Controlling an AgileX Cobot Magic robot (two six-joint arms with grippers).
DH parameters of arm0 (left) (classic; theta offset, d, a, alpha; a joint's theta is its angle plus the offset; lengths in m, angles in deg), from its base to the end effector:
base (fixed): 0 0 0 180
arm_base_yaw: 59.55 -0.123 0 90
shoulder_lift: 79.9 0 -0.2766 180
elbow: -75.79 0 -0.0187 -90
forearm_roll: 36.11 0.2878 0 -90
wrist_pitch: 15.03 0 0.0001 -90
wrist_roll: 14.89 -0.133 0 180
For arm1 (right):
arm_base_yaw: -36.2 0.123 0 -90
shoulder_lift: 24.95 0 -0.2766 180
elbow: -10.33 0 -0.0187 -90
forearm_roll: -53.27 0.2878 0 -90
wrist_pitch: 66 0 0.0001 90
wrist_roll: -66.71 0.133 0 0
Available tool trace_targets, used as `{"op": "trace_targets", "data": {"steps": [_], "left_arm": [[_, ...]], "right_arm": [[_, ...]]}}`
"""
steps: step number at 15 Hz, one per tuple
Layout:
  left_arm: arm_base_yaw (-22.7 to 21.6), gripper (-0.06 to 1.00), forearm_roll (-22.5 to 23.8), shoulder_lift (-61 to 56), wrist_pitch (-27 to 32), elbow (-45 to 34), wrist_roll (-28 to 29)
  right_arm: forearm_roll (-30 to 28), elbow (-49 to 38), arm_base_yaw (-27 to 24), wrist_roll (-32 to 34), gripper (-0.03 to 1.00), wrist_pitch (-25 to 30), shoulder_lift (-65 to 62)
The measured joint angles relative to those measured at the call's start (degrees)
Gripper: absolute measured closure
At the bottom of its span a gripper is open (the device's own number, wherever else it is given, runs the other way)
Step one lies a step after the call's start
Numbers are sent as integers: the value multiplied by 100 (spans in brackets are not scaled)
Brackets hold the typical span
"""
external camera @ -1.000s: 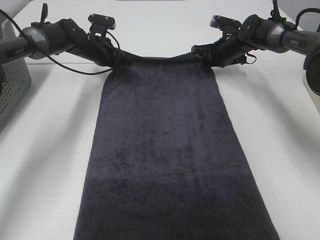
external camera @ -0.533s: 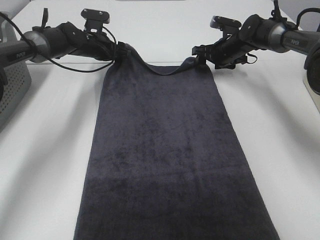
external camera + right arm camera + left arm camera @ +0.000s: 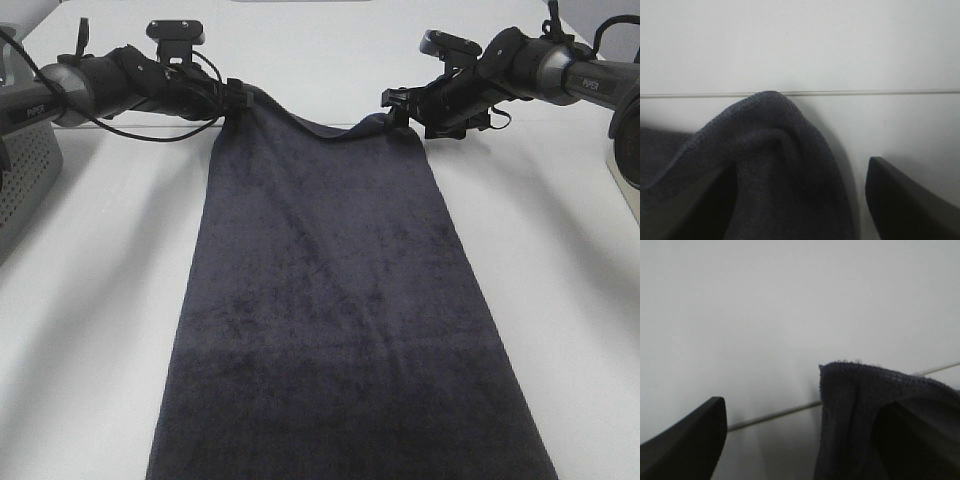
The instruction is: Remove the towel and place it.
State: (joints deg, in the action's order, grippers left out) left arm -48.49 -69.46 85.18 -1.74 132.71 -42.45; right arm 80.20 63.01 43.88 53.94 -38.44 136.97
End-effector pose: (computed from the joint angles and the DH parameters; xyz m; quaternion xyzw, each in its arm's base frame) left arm 0.6460 -0.1435 0.0576 0.0769 0.8585 -0.1249 0.4914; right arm 0.6246 0.1124 0.0409 -0.0107 0.9169 0.1601 0.3655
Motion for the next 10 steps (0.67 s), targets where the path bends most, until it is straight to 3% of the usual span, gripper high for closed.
{"op": "trace_targets", "data": {"steps": [2, 5, 10], "left_arm": [[0, 20, 0, 46, 304, 0, 206], [0, 20, -46, 0, 269, 0, 424], [0, 20, -894, -189, -281, 298, 682]], "right_arm": [[189, 0, 0, -109, 28, 63, 0], [315, 0, 0, -321, 28, 34, 0], [372, 0, 0, -447, 28, 34, 0]]}}
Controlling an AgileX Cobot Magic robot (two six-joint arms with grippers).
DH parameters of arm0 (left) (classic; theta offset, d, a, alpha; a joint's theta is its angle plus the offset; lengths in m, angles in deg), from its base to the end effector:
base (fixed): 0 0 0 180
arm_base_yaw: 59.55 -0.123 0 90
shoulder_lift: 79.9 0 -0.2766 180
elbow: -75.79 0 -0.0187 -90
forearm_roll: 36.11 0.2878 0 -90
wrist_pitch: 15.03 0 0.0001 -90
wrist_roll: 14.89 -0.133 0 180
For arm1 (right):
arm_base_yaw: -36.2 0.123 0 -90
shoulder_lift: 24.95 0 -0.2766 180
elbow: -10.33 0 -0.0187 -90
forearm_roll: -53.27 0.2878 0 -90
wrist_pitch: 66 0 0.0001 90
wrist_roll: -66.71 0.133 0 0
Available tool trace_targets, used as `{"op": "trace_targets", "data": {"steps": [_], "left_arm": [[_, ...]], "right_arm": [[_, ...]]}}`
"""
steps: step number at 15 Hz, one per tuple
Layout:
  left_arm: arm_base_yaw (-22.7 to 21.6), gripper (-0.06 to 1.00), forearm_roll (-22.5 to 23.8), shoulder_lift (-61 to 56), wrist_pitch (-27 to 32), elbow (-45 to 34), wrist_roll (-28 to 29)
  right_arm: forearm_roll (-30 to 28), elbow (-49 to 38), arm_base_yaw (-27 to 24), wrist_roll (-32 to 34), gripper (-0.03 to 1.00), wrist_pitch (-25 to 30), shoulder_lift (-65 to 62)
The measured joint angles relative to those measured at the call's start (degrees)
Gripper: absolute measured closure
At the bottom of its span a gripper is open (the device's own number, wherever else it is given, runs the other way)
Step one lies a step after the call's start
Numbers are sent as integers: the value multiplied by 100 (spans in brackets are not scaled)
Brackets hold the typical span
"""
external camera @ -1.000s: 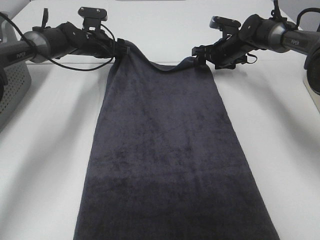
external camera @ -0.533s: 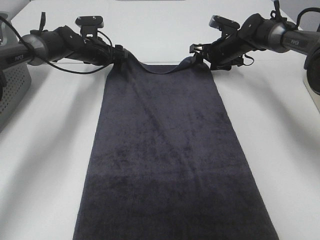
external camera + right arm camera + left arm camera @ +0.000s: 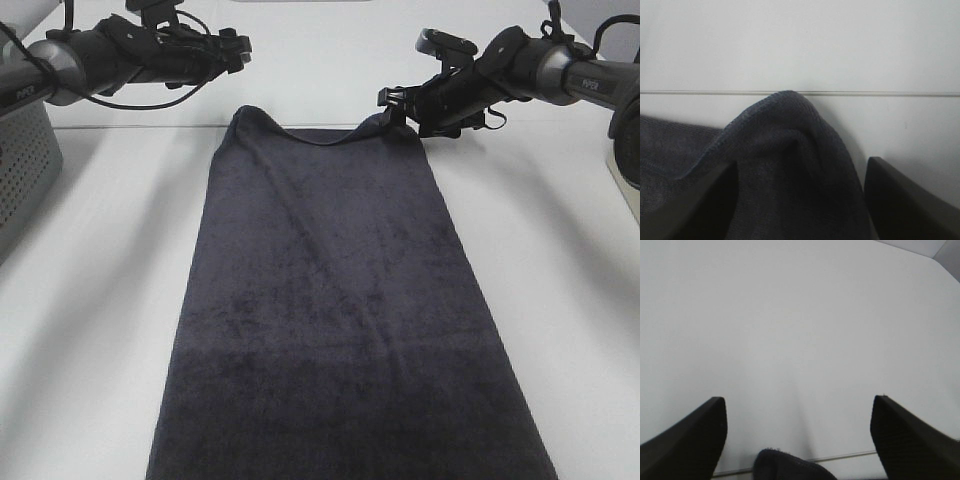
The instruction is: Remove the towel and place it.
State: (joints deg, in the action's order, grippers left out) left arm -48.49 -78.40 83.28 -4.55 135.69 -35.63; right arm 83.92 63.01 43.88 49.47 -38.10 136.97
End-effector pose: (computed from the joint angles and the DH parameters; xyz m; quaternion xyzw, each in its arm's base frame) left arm 0.6567 -0.1450 0.1076 -0.0372 0.8228 -0.2049 0.5288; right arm 0.6242 0.1162 0.0423 -0.0255 0.9138 0.1704 0.3679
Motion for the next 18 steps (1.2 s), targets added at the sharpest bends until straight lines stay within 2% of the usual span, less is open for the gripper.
{"op": "trace_targets", "data": {"steps": [1, 5, 6, 8, 11, 12, 13, 15, 16, 18], "left_arm": [[0, 20, 63, -6, 195, 17, -34], [0, 20, 1071, -17, 1375, 29, -252], [0, 20, 1289, -34, 1753, 34, -223], [-6, 20, 1833, -241, 2647, 34, 69], [-6, 17, 2899, -1094, 4412, 34, 1037], [-6, 16, 3105, -1409, 4841, 40, 1289], [-11, 16, 3231, -1719, 5243, 40, 1409], [-103, 16, 3415, -2366, 5724, 52, 1644], [-252, 16, 3558, -2630, 5844, 52, 1914], [-705, 15, 3850, -3071, 5861, 52, 2338]], "right_arm": [[0, 0, 0, -52, 28, 0, 0], [40, 0, 0, -928, 28, 195, -6], [46, 0, 0, -1008, 28, 516, -63], [17, 0, 0, -985, 28, 1530, -327], [-521, 0, 0, 63, 27, 3380, -1203], [-762, 0, 0, 350, 27, 3839, -1604], [-963, 0, 0, 550, 26, 4039, -1971], [-1553, 0, 0, 980, 26, 4102, -2727], [-2063, 0, 0, 1301, 26, 4148, -3214], [-2338, 0, -6, 1513, 26, 4154, -3587]]}}
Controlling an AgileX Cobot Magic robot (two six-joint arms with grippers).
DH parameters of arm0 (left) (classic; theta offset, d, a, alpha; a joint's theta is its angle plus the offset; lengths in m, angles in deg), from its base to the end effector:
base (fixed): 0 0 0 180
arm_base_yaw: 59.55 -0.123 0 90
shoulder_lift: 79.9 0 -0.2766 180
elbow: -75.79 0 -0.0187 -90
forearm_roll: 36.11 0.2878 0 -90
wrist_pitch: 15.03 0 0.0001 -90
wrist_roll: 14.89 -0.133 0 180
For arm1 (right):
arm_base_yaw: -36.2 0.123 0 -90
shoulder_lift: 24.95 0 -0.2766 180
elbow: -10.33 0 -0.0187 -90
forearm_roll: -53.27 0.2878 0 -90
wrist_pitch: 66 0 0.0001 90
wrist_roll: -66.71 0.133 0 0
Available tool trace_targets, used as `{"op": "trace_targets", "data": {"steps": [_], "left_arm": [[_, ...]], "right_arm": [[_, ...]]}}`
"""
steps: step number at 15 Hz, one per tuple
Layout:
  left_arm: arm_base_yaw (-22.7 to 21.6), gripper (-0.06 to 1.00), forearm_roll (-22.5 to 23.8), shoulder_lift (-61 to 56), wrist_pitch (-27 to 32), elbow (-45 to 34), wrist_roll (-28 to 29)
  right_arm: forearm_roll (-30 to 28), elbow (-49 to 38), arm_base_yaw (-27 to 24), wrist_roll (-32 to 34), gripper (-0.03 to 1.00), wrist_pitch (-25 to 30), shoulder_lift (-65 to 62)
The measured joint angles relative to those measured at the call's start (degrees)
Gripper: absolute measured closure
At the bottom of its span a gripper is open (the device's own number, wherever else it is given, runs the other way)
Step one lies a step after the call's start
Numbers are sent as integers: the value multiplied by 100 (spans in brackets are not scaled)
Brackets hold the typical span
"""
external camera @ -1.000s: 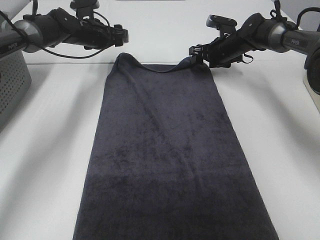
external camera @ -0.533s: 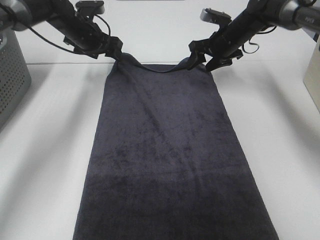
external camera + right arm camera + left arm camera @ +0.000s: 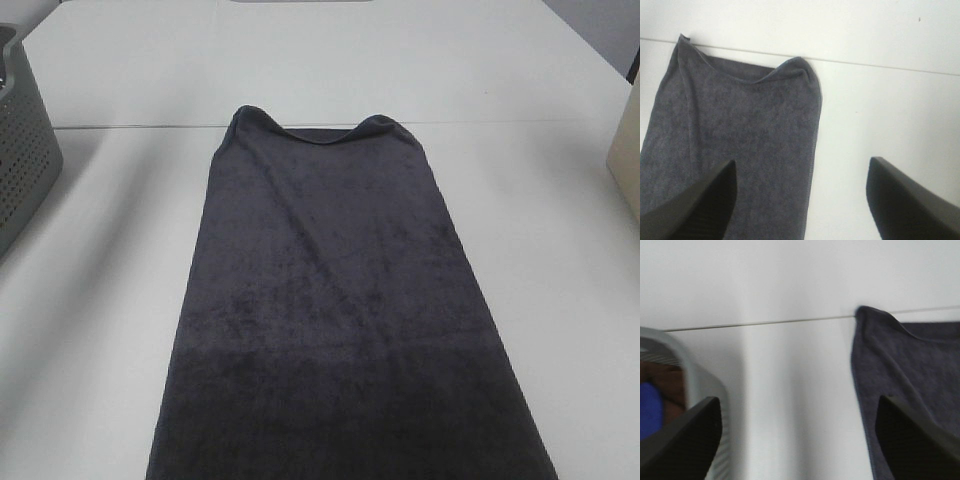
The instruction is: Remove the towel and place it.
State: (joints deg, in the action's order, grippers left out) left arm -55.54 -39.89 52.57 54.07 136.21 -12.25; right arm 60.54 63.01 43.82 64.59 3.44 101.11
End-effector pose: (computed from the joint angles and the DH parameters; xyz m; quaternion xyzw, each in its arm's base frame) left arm 0.5362 -0.0458 0.3301 0.0104 0.9425 -0.0522 0.3299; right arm 0.5066 0.0837 0.3418 -0.0781 0.9427 0.0786 0.3147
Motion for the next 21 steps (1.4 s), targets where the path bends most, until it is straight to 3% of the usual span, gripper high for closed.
{"op": "trace_targets", "data": {"steps": [2, 4, 8, 13, 21], "left_arm": [[-344, 15, 160, -269, 17, -29, 115], [-361, 15, 138, -722, 17, -464, 23], [-350, 15, 160, -2303, 17, -2853, -40], [-350, 15, 178, -5294, -619, -6010, 103], [-350, 15, 201, -8600, -768, -9253, 115]], "right_arm": [[29, -132, 0, 46, 27, 17, -424], [40, -773, 0, 109, 27, 17, -1117], [115, -3060, 0, 384, 27, 23, -3432], [0, -5225, 0, 447, 27, 34, -6320], [-80, -8617, 0, 447, 27, 46, -9763]]}}
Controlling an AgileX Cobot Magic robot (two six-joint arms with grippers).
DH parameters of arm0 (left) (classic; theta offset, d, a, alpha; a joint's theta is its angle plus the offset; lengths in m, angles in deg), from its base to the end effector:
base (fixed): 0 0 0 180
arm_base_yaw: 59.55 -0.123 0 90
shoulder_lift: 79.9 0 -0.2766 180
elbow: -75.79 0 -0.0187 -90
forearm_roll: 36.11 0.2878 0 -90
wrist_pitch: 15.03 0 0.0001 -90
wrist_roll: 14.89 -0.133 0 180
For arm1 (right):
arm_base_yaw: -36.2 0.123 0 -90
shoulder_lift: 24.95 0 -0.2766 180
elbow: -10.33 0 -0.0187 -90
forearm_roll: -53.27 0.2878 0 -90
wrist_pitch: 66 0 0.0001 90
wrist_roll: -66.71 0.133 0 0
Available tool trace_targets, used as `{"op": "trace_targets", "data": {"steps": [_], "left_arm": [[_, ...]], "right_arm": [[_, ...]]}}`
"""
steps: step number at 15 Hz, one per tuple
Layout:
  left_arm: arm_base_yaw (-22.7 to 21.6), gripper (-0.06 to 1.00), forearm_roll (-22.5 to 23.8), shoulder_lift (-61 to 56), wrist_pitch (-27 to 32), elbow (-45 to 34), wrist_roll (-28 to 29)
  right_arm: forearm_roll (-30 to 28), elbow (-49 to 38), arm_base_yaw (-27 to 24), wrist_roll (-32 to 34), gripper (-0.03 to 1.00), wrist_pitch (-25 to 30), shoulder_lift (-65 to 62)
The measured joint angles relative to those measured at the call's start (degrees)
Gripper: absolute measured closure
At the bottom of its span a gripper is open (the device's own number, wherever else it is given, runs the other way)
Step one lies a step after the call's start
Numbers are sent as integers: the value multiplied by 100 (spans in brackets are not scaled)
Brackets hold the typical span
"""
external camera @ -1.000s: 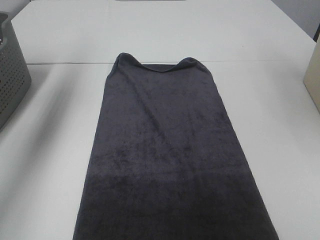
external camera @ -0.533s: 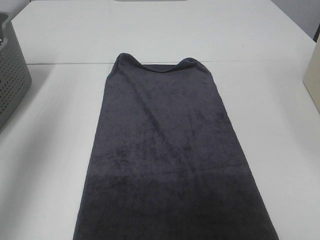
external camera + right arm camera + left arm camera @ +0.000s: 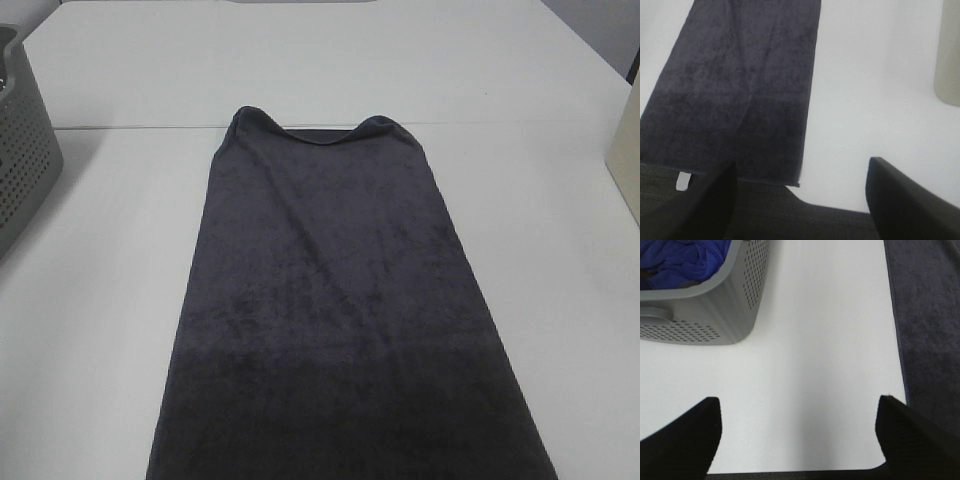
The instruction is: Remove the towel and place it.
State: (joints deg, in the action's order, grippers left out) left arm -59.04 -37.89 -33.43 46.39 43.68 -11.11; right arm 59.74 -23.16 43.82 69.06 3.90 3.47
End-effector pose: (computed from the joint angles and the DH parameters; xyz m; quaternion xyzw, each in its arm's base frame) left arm 0.1733 -0.0052 0.2970 -0.0291 0.9391 -0.0281 0.3412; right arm 0.0978 0.0273 0.3186 -0.0458 0.9103 0.0915 0.4012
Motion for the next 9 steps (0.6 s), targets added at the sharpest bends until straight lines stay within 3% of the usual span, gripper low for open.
{"op": "trace_targets", "data": {"steps": [5, 9], "left_arm": [[0, 15, 286, -2252, -235, -1026, 0], [0, 15, 647, -3833, 756, -1106, 0]], "right_arm": [[-132, -1197, 0, -11, 27, 6, -1444], [-344, -1495, 0, -367, 27, -23, -2068]]}}
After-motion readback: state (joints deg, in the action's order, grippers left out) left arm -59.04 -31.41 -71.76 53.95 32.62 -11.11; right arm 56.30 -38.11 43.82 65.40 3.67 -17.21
